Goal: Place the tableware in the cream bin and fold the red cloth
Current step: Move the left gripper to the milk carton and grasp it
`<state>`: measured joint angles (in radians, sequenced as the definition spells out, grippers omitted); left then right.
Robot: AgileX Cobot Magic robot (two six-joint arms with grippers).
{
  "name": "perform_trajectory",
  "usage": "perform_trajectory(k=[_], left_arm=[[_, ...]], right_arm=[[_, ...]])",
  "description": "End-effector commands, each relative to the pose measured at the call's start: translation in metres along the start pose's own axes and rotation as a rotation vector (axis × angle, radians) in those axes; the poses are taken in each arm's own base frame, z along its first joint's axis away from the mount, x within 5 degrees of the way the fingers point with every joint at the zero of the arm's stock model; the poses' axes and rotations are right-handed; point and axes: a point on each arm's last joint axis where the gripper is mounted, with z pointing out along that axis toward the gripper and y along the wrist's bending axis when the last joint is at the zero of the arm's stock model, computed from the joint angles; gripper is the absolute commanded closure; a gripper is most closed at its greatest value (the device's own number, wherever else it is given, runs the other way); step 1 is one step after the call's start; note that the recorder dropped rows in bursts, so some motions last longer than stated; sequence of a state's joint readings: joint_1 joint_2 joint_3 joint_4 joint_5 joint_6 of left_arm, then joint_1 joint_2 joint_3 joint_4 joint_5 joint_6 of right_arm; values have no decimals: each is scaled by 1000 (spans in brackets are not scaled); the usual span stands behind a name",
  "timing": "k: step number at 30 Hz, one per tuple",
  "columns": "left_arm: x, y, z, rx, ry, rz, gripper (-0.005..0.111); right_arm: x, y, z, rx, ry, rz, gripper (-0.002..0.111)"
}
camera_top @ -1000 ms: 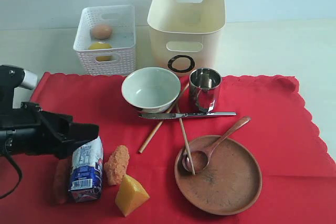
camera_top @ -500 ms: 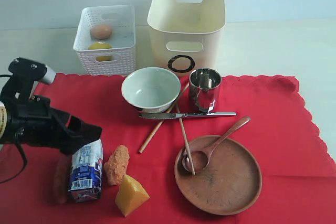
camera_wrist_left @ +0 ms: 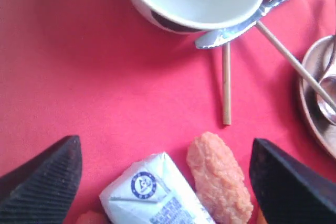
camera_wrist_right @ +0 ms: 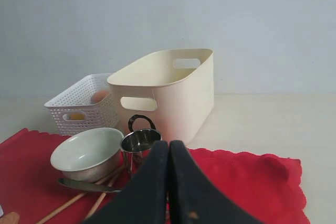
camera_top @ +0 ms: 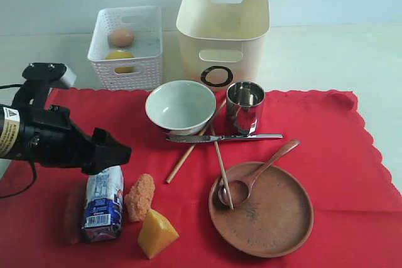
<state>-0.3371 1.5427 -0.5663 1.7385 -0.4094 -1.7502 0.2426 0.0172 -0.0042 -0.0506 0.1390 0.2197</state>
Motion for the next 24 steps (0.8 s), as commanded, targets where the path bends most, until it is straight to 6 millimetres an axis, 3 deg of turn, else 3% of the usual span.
perform_trajectory(k=[1, 9, 19, 22, 24], left_arm=[[7, 8, 16, -17, 64, -3, 24], [23, 18, 37, -32, 163, -36, 24], [24, 20, 39, -39, 170, -36, 25], [24, 20, 39, -39, 170, -36, 34], [24, 20, 39, -41, 170, -36, 49]], right_arm=[[1, 0, 0, -3, -7, -2, 108], [1, 0, 0, -3, -7, -2, 108], [1, 0, 0, -3, -7, -2, 108], [1, 0, 0, -3, -7, -2, 108], [1, 0, 0, -3, -7, -2, 108]])
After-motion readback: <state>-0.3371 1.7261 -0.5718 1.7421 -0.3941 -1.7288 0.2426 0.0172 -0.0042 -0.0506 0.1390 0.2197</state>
